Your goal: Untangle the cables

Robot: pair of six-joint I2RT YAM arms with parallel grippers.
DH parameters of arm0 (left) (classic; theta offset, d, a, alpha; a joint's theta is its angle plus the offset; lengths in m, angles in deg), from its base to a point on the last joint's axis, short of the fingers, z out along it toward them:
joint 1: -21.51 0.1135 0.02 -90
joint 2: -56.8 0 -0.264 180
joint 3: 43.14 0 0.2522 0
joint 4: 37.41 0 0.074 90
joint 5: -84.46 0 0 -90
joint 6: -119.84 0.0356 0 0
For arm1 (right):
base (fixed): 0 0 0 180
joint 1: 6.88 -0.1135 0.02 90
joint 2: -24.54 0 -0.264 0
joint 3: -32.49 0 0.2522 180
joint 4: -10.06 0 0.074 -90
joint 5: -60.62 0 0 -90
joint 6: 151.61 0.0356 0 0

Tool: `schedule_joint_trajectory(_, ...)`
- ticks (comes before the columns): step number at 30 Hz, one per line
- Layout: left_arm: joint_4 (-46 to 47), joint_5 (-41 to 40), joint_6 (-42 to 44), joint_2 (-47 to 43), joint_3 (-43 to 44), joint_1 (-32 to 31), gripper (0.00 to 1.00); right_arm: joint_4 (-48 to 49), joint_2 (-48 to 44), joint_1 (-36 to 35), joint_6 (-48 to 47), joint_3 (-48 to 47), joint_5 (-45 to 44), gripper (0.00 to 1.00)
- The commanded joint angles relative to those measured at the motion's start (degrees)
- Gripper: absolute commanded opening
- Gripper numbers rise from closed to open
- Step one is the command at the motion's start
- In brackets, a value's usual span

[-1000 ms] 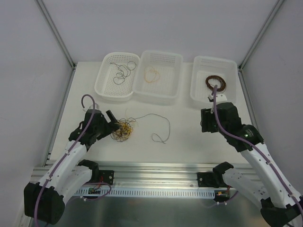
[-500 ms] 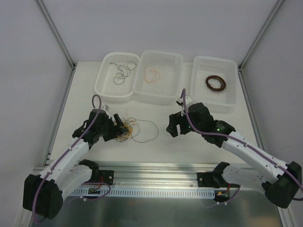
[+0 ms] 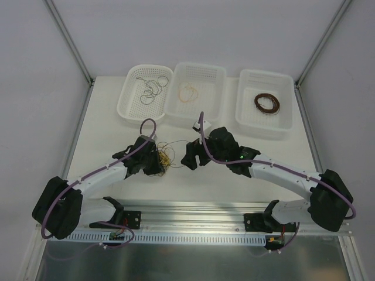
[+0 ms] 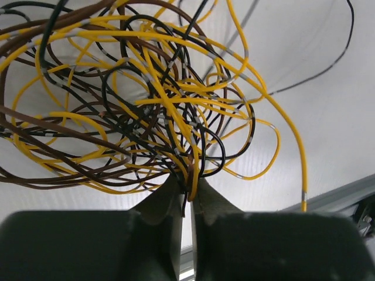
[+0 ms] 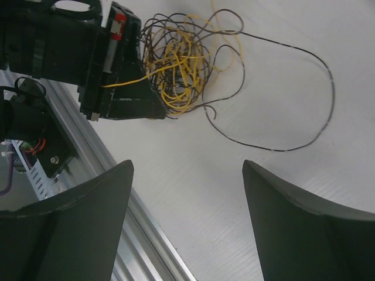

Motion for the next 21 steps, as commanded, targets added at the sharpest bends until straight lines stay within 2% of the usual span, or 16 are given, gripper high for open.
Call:
schedule_joint_trajectory(1, 2.9, 0.0, 3.2, 0.7, 3.1, -2.0, 0.01, 10.3, 1.9, -1.5, -2.1, 0.8, 6.2, 0.79)
schedule_joint_trajectory(7, 2.8, 4.8, 9.1, -2.9, 2.4, -3.0, 0.0, 10.3, 3.4, -1.9, -8.0, 1.6, 8.3, 0.78)
schedule_joint_trajectory(13, 2.9, 12.8, 14.1, -5.1, 3.1, -4.6, 0.0, 10.9, 2.8, -2.5, -14.2, 2.6, 9.2, 0.78)
schedule_joint_trajectory(21, 2.6, 17.7, 15.2, -5.6, 4.6, -5.8, 0.0, 8.8, 3.1, -5.1, -24.0, 0.0, 6.2, 0.8)
